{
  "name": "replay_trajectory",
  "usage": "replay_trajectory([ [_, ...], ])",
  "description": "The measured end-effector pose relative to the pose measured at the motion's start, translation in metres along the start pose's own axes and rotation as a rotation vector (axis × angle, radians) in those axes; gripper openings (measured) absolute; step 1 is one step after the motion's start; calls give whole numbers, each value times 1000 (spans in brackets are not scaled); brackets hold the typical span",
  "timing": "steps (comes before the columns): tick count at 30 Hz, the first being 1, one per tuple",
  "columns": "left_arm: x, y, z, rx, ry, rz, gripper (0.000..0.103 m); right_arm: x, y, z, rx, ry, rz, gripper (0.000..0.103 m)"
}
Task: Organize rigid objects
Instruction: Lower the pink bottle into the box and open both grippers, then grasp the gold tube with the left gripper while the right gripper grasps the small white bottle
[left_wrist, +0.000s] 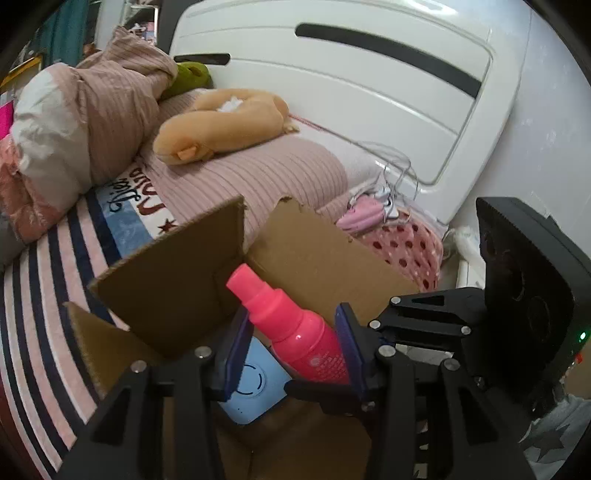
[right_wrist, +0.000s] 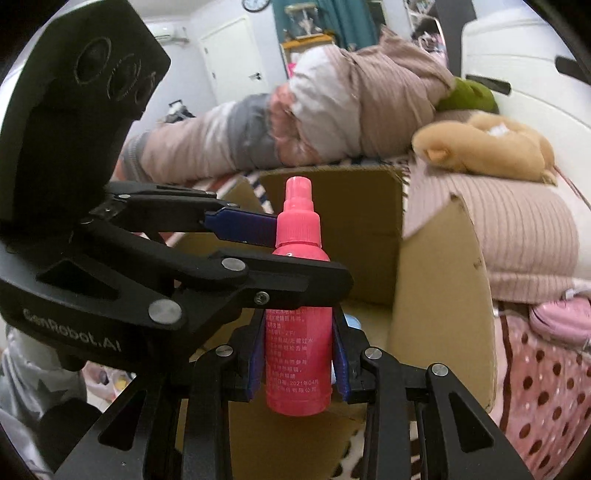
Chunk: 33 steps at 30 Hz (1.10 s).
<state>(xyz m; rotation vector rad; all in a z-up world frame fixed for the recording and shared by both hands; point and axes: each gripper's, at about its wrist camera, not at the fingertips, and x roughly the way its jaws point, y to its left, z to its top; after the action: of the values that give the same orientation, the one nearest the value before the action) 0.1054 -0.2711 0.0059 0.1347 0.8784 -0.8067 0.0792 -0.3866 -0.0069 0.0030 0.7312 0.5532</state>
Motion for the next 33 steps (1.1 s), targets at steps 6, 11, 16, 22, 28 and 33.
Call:
replay_trajectory([
  [6, 1, -1, -2, 7, 6, 22, 60, 3, -5, -4, 16, 17, -24, 57],
  [11, -38, 18, -10, -51, -64, 14, 75, -4, 14, 2, -56, 0, -66, 95],
  [16, -90, 41, -27, -99, -132, 72, 77, -12, 45, 11, -101, -40, -103, 99],
  [22, -148, 94, -76, -202, -193, 247, 82, -11, 97, 25, -168, -72, -54, 99],
  [28, -173, 153, -160, -325, -198, 404, 82, 15, 159, 32, -204, -83, 27, 97],
  [33, -149, 187, -221, -421, -143, 420, 82, 74, 199, 25, -233, 55, 90, 76],
])
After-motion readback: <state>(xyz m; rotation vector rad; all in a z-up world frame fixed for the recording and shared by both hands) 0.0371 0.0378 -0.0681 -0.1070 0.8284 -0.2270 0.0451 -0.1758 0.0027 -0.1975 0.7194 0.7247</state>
